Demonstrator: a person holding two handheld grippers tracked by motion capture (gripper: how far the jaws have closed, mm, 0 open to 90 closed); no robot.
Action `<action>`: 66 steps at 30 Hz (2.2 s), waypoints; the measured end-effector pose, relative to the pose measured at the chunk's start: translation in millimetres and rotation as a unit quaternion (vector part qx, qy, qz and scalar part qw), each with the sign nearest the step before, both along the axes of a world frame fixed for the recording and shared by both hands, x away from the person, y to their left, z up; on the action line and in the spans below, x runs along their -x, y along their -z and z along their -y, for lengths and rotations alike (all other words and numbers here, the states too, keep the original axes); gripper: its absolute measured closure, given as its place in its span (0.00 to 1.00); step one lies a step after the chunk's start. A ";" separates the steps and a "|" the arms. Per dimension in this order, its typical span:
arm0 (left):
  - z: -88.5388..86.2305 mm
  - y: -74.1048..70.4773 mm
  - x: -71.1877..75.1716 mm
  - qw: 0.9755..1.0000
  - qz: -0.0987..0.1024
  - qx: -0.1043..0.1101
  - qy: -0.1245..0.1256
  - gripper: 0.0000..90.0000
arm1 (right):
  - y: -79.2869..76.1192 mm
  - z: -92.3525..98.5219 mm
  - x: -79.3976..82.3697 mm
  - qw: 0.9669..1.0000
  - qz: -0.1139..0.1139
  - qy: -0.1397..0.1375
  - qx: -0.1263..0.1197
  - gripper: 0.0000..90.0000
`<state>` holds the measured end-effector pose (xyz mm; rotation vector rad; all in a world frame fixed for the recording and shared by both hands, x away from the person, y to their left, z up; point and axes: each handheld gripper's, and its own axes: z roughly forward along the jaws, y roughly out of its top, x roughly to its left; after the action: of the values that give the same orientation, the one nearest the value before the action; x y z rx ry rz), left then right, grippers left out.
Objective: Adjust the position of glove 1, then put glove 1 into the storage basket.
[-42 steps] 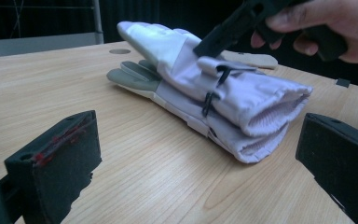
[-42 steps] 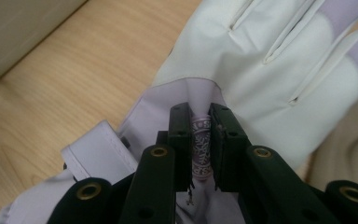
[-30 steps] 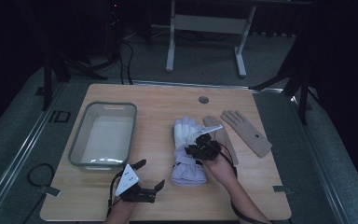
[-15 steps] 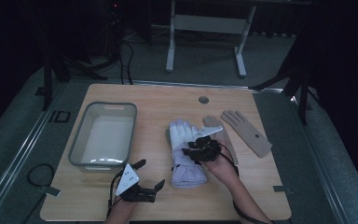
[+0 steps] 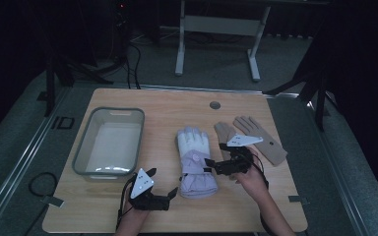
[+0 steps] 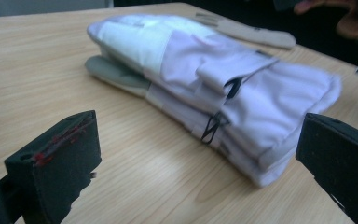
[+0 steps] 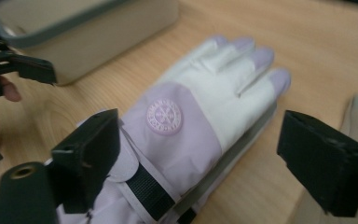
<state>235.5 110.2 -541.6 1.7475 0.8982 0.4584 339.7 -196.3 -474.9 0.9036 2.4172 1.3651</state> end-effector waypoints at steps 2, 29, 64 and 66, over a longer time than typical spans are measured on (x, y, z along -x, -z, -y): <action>2.3 -5.1 -2.7 1.000 -0.009 0.009 0.005 0.00 | 1.9 3.1 2.2 1.000 0.026 0.004 0.011 0.15; 54.5 -15.8 -37.5 0.984 -0.177 -0.038 0.000 0.16 | 34.9 -4.3 -13.1 0.992 -0.095 0.087 -0.021 0.52; 51.4 3.3 -43.5 0.965 -0.254 -0.023 0.052 0.78 | 56.3 -29.3 -16.2 0.981 -0.176 0.078 0.040 0.89; 50.5 -0.3 -45.5 0.964 -0.259 -0.025 0.061 0.80 | 53.8 -29.2 -15.4 0.981 -0.173 0.076 0.042 0.90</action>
<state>281.0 59.7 -541.3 1.9966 1.1366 -0.0686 355.2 -167.1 -528.7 1.3690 2.5607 1.1189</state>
